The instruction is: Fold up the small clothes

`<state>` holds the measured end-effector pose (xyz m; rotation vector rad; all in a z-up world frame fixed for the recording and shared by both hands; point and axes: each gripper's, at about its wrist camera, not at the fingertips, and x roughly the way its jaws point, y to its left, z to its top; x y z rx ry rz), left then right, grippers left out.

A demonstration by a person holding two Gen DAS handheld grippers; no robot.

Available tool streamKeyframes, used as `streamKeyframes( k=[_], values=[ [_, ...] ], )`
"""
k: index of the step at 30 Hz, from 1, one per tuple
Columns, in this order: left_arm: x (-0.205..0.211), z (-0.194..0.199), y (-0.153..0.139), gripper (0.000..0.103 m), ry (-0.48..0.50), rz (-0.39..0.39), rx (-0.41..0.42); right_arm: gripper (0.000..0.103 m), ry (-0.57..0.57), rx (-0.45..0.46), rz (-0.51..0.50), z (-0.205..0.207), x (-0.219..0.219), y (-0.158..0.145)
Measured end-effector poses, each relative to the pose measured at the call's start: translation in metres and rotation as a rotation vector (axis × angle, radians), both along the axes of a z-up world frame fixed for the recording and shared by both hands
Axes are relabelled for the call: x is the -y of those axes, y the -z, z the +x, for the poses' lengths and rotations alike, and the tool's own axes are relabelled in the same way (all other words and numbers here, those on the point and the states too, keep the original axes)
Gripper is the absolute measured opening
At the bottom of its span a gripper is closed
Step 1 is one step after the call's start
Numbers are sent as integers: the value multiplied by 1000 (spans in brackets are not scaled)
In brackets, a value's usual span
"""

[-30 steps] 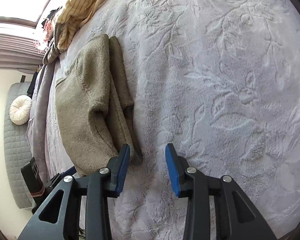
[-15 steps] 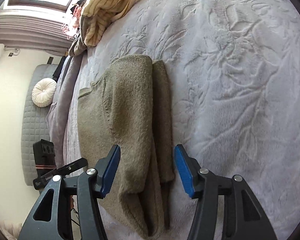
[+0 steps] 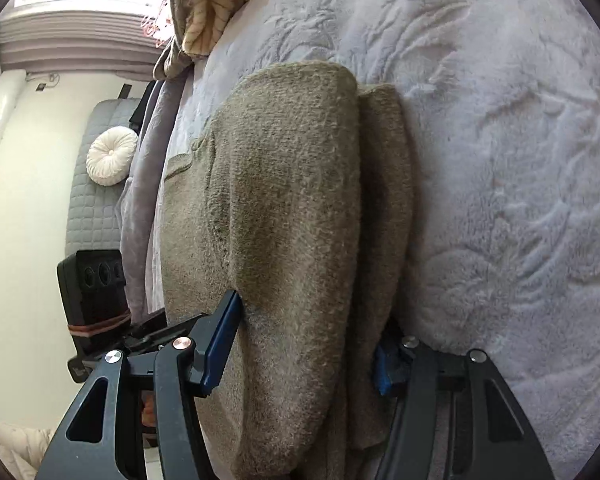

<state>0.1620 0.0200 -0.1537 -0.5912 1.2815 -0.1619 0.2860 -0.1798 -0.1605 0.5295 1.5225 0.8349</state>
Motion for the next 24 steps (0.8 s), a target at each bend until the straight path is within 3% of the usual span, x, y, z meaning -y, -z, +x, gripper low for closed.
streamKeyframes(
  k=[3,5,11,17,24],
  values=[
    [-9,-8,-9,65,-24,-24,29,35,30,-18,48,-7,5,-6],
    [-16,-13,-16,53,-25,-45,48,32,62,-48,113,-9,10,-12],
    [-25,-34,-48,51,-6,-74,103,31,90,-76,231,-26,5,-42],
    [-51,-73,-83,51,-8,-111,149,31,87,-63,275,-54,-7,-79],
    [-73,-134,-116,51,19,-33,153,31,58,-60,294,-111,-37,-108]
  ],
)
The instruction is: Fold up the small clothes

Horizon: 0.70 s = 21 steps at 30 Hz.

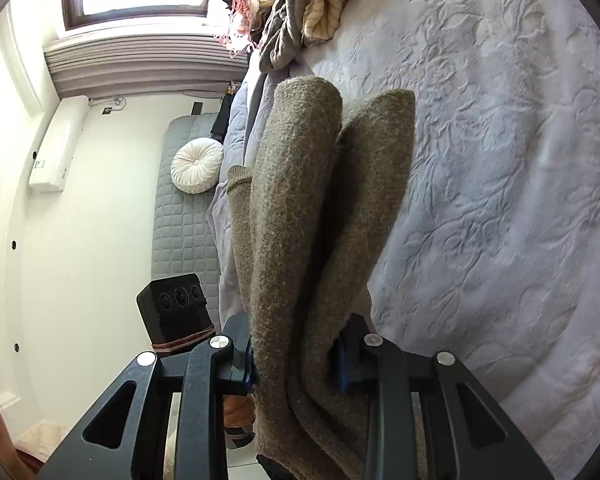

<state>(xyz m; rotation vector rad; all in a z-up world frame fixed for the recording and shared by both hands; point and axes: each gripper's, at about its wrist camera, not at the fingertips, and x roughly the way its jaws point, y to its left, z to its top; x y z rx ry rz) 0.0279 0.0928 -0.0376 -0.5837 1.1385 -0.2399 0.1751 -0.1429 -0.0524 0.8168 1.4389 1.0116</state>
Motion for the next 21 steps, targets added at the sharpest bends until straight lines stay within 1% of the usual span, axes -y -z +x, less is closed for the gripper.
streamKeyframes(
  k=[3,7,9,11,12,13,16,17,18,19,20,21],
  values=[
    [-11,-32,-5,51,-4,35,-12,31,-14,-9,10,-27,-19,1],
    [-25,-76,0,51,-27,74,-36,32,-47,-13,31,-62,-38,9],
    [-29,-89,8,51,-39,82,-49,32,-63,-22,31,-75,-48,17],
    [-32,-98,22,51,-50,91,-71,32,-78,-25,18,-85,-56,26],
    [-33,-102,28,51,-53,109,-76,32,-85,-22,6,-88,-60,30],
    [-33,-106,36,51,-54,144,-85,32,-93,-17,-12,-90,-64,36],
    [-31,-111,58,51,-57,243,-129,32,-118,3,-113,-92,-73,51],
    [-33,-114,63,51,-68,286,-139,32,-132,27,-168,-92,-75,54],
    [-35,-118,65,52,-75,305,-138,34,-140,56,-230,-90,-75,56],
    [-40,-122,66,58,-85,298,-135,34,-143,80,-283,-90,-73,56],
    [-43,-125,65,70,-103,300,-140,35,-152,105,-342,-88,-70,54],
    [-49,-132,63,76,-126,317,-146,40,-157,131,-405,-86,-66,51]
  ],
)
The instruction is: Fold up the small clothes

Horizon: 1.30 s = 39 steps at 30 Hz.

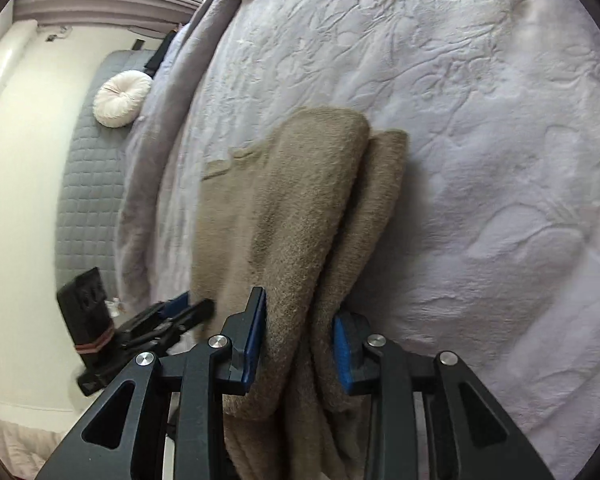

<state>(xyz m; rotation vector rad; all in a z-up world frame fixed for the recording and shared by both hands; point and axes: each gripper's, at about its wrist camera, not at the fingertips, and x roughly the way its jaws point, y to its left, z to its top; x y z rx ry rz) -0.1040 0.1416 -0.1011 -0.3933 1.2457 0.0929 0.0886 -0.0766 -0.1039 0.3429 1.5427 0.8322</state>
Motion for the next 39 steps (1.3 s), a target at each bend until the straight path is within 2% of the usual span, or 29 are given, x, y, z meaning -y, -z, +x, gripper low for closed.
streamKeyframes(
  k=[2,4,7,8,9,11,13,15,17,18,19,23,26,28,30,32,39],
  values=[
    [-5,-3,-3,80,-27,25,-10,47,4,71,-121,0,10,-9],
    [-10,-6,-5,80,-56,20,-27,48,25,94,-158,-1,23,-19],
    [-13,-12,-9,82,-89,43,-21,47,46,124,-109,-5,32,-44],
    [-11,-9,-9,99,-101,55,-21,44,42,130,-80,-9,30,-53],
    [-10,-9,-10,103,-114,63,-20,42,25,138,-49,-15,25,-63],
    [-8,-12,-14,103,-132,68,-7,42,-41,156,-27,-32,12,-75],
    [-5,-13,-17,103,-138,65,-4,42,-131,195,-89,-51,-1,-77],
    [-2,-12,-19,103,-136,75,-6,42,-192,249,-215,-66,-11,-73],
    [3,-12,-21,103,-134,94,-8,42,-226,261,-281,-74,-17,-64],
    [5,-10,-21,103,-127,99,-15,22,-221,241,-283,-78,-12,-60],
    [8,-9,-20,103,-114,108,-24,7,-204,217,-272,-78,-5,-56],
    [18,-7,-12,103,-79,158,-68,7,-51,133,-264,-76,22,-35],
    [21,-9,-2,103,-76,133,-88,7,48,30,-276,-81,50,-2],
    [21,-11,-2,103,-81,121,-86,7,121,-57,-231,-87,68,21],
    [22,-12,-2,103,-80,124,-87,7,181,-105,-190,-90,79,31],
    [22,-13,-3,103,-79,129,-90,8,212,-120,-174,-92,83,32],
    [19,-16,-8,103,-82,106,-106,8,206,-93,-202,-96,76,15]
  ],
)
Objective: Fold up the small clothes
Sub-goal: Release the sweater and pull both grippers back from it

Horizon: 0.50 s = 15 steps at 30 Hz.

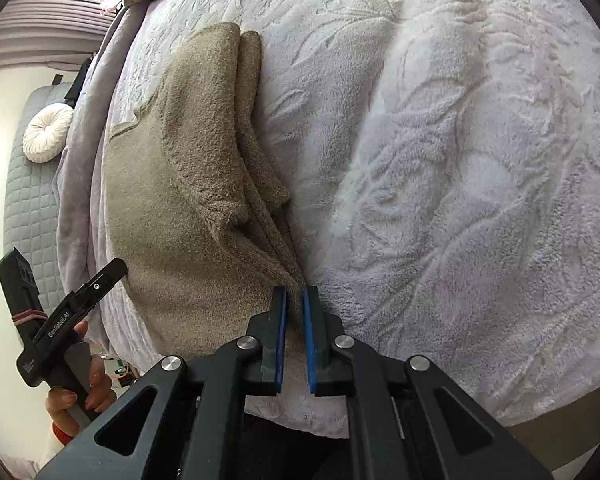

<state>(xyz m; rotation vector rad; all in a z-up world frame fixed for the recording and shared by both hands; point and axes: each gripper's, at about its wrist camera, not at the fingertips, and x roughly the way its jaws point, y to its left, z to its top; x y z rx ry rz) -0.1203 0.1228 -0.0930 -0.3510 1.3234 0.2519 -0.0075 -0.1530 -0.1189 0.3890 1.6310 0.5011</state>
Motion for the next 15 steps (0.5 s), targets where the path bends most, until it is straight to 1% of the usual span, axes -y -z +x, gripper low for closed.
streamKeyframes(
  k=[2,3,6,8,10,11,13,14,15],
  values=[
    [0,-2,-2,103,-3,-11,-11,8,3,11,-14,-1,-2,-9],
    [0,-3,-3,103,-3,-12,-16,10,3,20,-25,-1,-1,-18],
    [2,-5,-7,103,4,-33,-26,10,6,55,-73,6,-5,-31],
    [5,-6,-12,103,10,-31,-31,10,6,72,-98,7,-2,-42],
    [6,-7,-16,103,20,-24,-35,11,-17,93,-134,11,-7,-52],
    [7,-7,-19,103,22,-22,-38,14,-39,108,-154,12,-13,-58],
    [7,-8,-24,103,20,-23,-43,32,-83,137,-189,15,-26,-68],
    [8,-8,-26,103,18,-26,-49,52,-106,147,-203,17,-32,-72],
    [7,-8,-27,103,17,-30,-56,61,-132,162,-216,16,-42,-77]
  ],
)
